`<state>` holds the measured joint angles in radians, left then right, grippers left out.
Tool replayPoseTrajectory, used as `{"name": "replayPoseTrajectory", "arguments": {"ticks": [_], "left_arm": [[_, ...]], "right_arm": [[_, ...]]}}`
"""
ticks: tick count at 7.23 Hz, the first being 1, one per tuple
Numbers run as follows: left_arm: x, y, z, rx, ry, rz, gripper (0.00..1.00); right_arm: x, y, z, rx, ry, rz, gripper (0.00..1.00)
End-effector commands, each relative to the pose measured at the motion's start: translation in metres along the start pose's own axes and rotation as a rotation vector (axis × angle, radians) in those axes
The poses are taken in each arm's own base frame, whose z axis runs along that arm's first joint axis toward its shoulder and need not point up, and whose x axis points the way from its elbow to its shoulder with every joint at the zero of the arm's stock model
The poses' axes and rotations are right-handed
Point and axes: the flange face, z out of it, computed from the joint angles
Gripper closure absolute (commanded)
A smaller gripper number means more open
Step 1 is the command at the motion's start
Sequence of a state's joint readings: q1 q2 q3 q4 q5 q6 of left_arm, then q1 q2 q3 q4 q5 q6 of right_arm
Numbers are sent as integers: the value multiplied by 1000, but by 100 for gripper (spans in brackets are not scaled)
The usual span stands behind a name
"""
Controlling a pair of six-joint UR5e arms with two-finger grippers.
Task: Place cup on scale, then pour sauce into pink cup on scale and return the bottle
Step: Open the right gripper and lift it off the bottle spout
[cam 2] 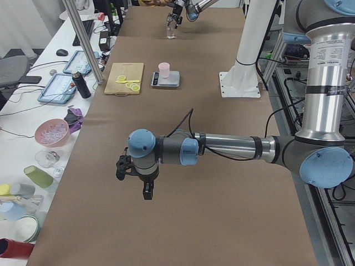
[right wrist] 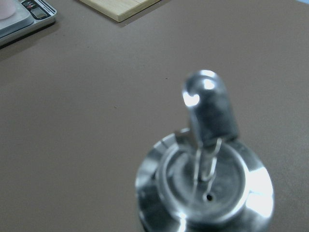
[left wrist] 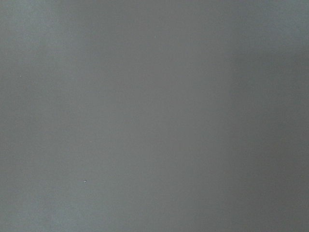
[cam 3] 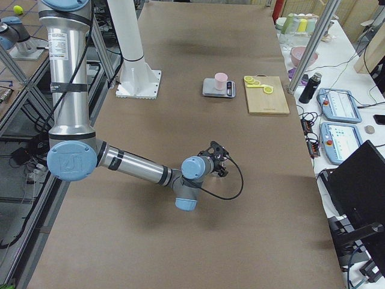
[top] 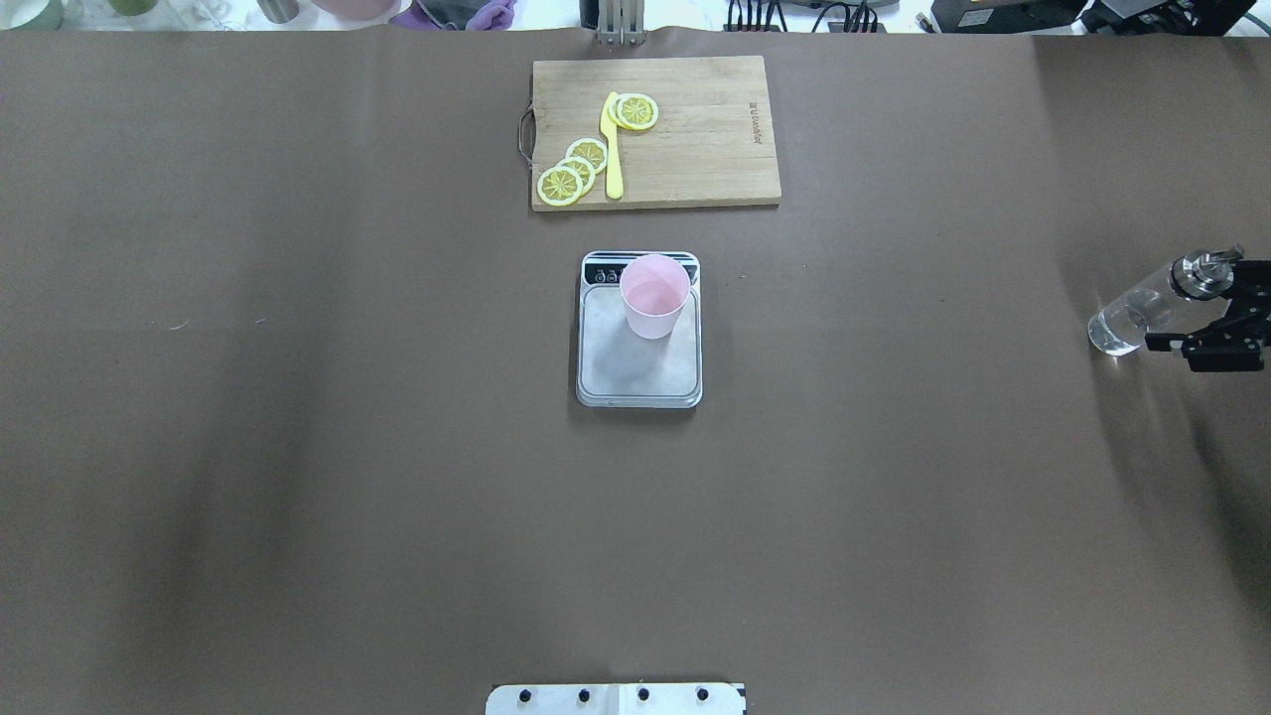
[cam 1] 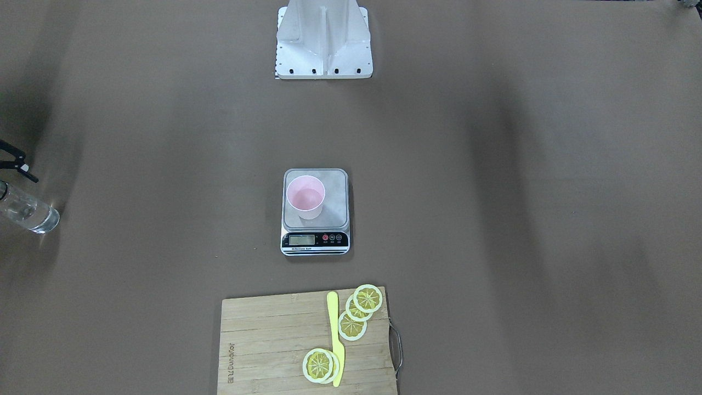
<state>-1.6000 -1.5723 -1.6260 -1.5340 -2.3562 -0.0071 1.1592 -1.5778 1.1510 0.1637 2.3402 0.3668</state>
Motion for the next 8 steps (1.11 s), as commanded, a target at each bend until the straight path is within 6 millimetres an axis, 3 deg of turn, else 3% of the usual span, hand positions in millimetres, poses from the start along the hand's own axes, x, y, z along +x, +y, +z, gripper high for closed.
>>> {"name": "replayPoseTrajectory", "arguments": {"ticks": [1,5,8], "left_arm": [[1,0,-1,1,0,1,0],[1,0,-1,2,0,0,0],[1,0,-1,2,0,5,0]], "right_arm": [[-1,14,-17,-10,-19,13,1],[20,38,-91,-13,-10,139,1],[52,33,-117,-40,98,314,0]]}}
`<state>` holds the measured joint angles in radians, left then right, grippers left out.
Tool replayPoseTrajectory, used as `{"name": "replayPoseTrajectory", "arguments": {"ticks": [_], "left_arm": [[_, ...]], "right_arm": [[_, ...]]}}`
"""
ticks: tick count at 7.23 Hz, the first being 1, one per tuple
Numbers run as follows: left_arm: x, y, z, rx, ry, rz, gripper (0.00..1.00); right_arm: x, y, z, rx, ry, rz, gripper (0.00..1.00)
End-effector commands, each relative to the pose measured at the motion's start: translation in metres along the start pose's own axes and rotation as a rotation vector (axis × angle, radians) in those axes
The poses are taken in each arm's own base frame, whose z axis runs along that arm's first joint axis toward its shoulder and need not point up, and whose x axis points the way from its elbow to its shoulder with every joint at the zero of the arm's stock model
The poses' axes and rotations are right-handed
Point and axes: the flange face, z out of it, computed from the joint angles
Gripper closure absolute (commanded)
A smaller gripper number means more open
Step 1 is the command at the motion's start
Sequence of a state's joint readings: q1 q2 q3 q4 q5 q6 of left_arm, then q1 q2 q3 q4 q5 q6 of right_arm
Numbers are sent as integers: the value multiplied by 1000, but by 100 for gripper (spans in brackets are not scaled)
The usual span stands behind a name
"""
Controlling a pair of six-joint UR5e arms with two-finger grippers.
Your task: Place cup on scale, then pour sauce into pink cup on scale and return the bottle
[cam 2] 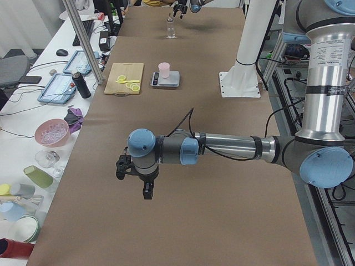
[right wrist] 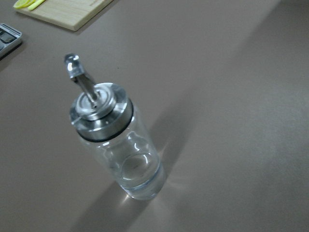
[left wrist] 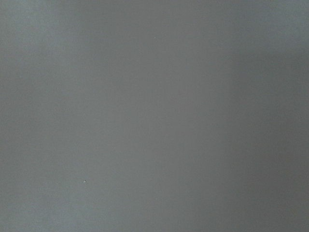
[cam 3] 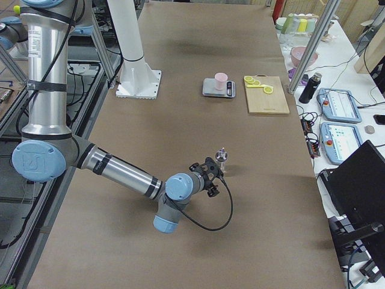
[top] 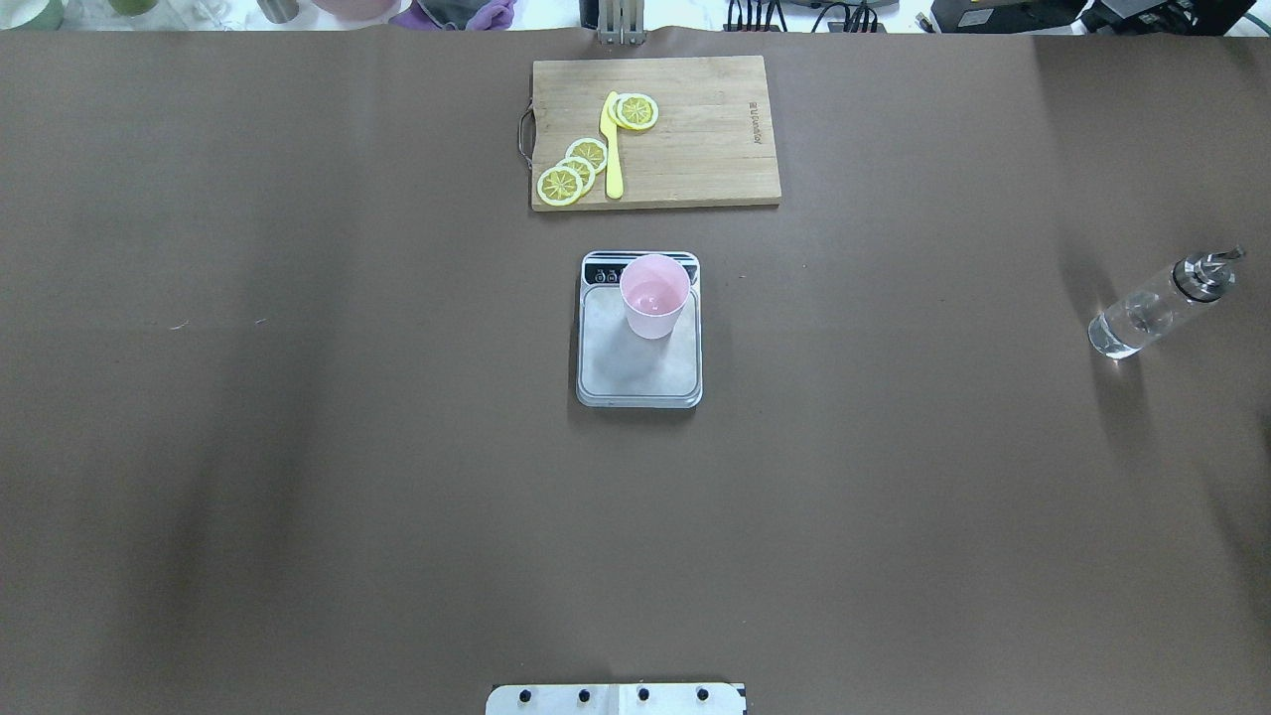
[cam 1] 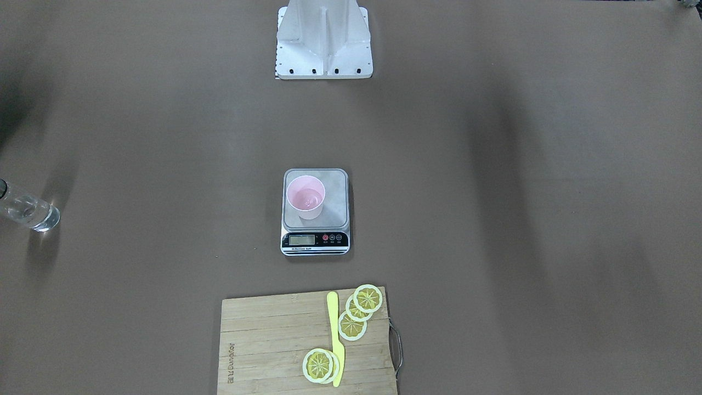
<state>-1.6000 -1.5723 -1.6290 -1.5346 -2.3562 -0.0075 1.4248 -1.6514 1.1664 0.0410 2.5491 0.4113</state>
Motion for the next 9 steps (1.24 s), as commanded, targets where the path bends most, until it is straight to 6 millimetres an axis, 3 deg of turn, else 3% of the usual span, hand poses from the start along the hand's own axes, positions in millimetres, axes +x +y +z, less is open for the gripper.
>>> {"name": "replayPoseTrajectory", "arguments": {"ticks": [1,2,4,8,9], "left_arm": [[0,1,0,0,0,5,0],[-1,1,1,-2,0,4,0],[-2,2,2,-4,0,2,0],[7,-5,-6,14,2,17,0],[5,-4,-3,7,2,15,0]], "right_arm": [[20,-17,-12,-42,81,148,0],[28,-37,-15,-74,136,223,0],[52,-54,-30,-168,229,400,0],[89,-57,-45,-277,339,666,0],[97,-74,-55,-309,393,739,0]]}}
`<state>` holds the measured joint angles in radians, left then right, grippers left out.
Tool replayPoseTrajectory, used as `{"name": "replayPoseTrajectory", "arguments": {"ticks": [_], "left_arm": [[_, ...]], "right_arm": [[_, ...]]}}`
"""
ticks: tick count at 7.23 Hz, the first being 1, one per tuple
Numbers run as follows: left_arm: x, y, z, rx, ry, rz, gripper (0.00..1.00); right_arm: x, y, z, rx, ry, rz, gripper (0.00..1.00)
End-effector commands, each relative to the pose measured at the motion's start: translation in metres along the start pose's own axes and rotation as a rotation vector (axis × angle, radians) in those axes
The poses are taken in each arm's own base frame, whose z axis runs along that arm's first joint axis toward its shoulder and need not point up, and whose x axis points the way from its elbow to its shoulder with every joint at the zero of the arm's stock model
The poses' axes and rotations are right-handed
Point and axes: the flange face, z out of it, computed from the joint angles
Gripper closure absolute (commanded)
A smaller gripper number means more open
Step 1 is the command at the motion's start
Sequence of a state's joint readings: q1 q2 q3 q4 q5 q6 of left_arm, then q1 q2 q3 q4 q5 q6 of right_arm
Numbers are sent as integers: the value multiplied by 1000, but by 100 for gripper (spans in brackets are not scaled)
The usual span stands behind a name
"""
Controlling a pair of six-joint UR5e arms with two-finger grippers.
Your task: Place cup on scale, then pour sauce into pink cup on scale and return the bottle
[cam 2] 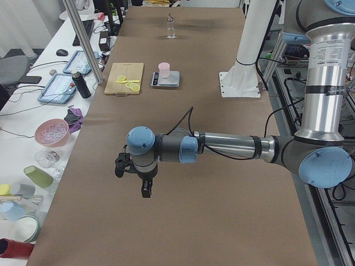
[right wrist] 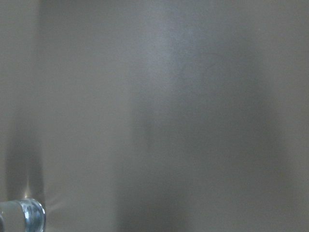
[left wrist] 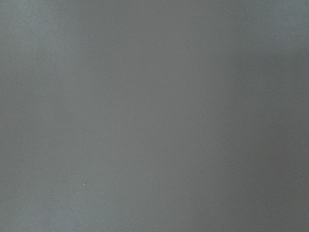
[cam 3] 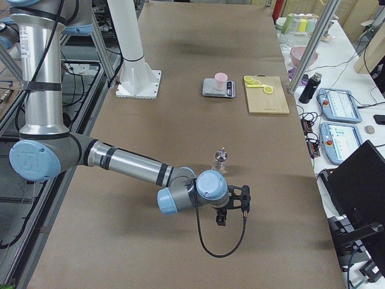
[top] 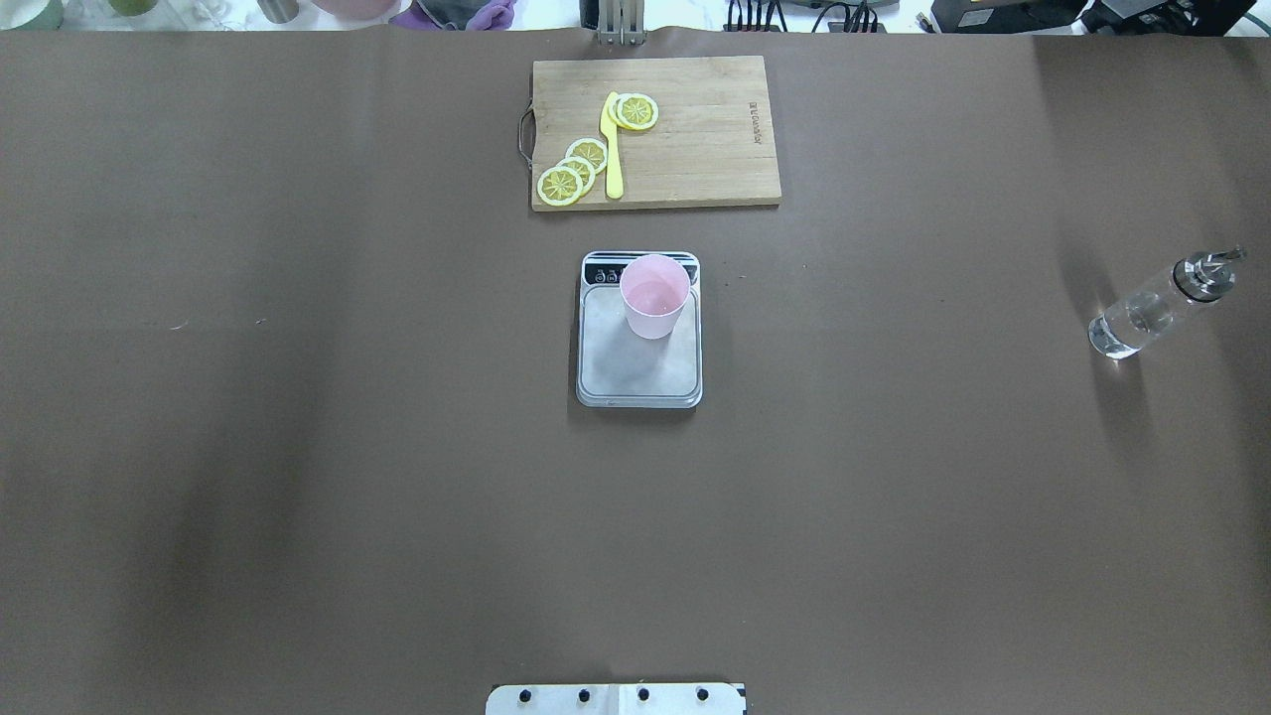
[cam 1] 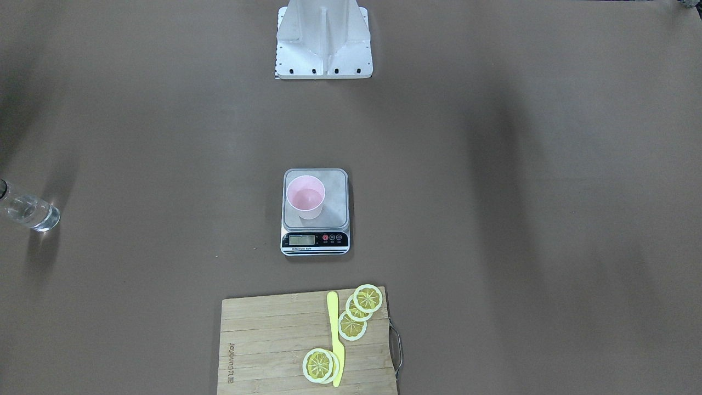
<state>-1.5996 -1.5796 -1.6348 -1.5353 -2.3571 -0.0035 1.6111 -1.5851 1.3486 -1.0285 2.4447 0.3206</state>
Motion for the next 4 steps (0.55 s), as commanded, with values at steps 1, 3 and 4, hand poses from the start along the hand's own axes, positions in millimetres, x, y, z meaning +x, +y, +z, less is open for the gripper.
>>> {"name": "replayPoseTrajectory", "arguments": {"ticks": [1,3,4], "left_arm": [[-1,0,1,-2,1,2,0],[-1,0,2,-3,1,0,0],[-1,0,2,-4,-1,-1,0]], "right_arm": [[5,-15,-15,-74,84,108,0],[2,-20,-15,-70,157,91,0],[-10,-21,-26,-56,153,76,0]]}}
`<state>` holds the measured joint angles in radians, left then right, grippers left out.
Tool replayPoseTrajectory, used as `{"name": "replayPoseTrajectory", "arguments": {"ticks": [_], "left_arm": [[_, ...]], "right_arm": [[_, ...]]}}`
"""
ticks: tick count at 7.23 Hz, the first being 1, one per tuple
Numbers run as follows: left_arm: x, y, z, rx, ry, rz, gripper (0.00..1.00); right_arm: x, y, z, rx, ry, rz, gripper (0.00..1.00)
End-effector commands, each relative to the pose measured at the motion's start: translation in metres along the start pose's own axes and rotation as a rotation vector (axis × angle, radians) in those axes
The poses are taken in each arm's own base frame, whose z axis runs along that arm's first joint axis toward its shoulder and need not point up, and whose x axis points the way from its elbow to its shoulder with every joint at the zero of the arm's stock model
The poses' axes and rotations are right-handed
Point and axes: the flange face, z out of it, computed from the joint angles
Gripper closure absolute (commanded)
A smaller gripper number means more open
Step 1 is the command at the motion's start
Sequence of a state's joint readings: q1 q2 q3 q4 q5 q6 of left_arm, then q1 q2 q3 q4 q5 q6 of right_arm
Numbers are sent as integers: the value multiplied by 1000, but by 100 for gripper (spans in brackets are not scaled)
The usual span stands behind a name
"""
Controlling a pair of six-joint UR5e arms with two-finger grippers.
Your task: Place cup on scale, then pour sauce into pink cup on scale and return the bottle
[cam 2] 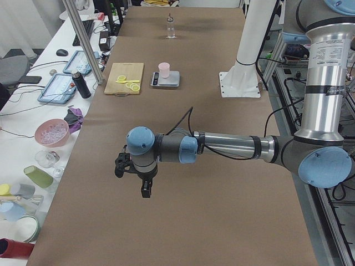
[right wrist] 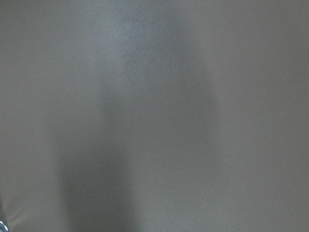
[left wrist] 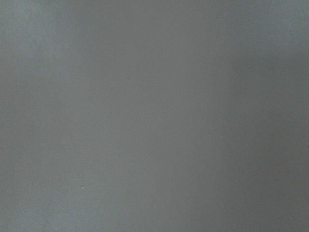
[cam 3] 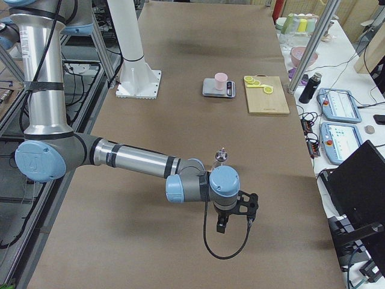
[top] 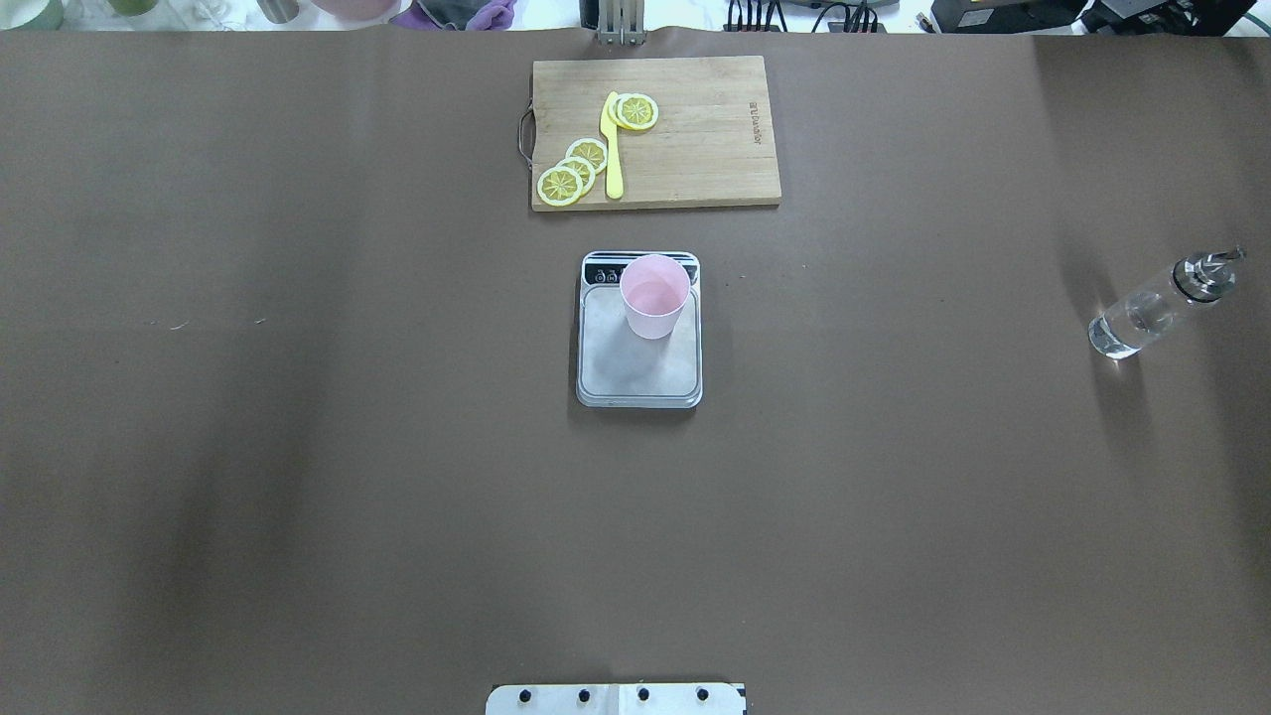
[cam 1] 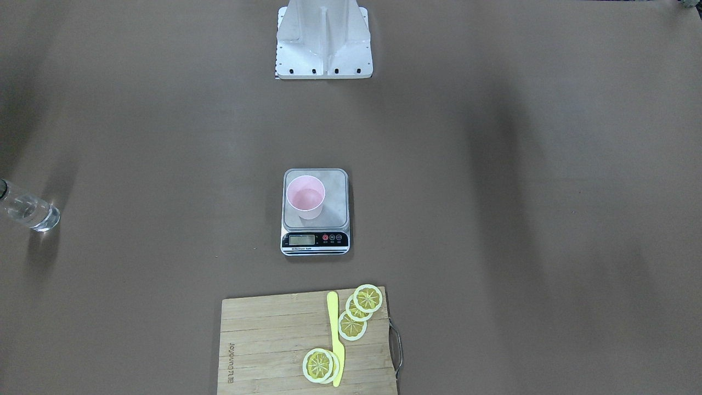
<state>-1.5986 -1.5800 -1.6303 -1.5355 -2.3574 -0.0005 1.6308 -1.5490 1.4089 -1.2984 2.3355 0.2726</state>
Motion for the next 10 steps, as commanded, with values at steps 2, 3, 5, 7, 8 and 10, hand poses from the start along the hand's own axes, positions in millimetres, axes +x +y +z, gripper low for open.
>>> {"name": "replayPoseTrajectory", "arguments": {"ticks": [2,3,5,7,8,10], "left_arm": [[-1,0,1,-2,-1,0,0],[0,0,0,-1,-1,1,0],[0,0,0,-1,-1,-2,0],[0,0,0,-2,-3,-3,0],[-1,0,1,-3,-1,-4,0],[-1,1,1,-4,-1,-5,0]], "right_arm": [[-49,1,-51,25,18,-57,0],[-48,2,-53,21,38,-128,0],[-40,6,-49,0,60,-264,0],[-28,10,-46,-45,54,-311,0],[-18,11,-39,-65,60,-285,0],[-10,13,-34,-90,71,-193,0]]}}
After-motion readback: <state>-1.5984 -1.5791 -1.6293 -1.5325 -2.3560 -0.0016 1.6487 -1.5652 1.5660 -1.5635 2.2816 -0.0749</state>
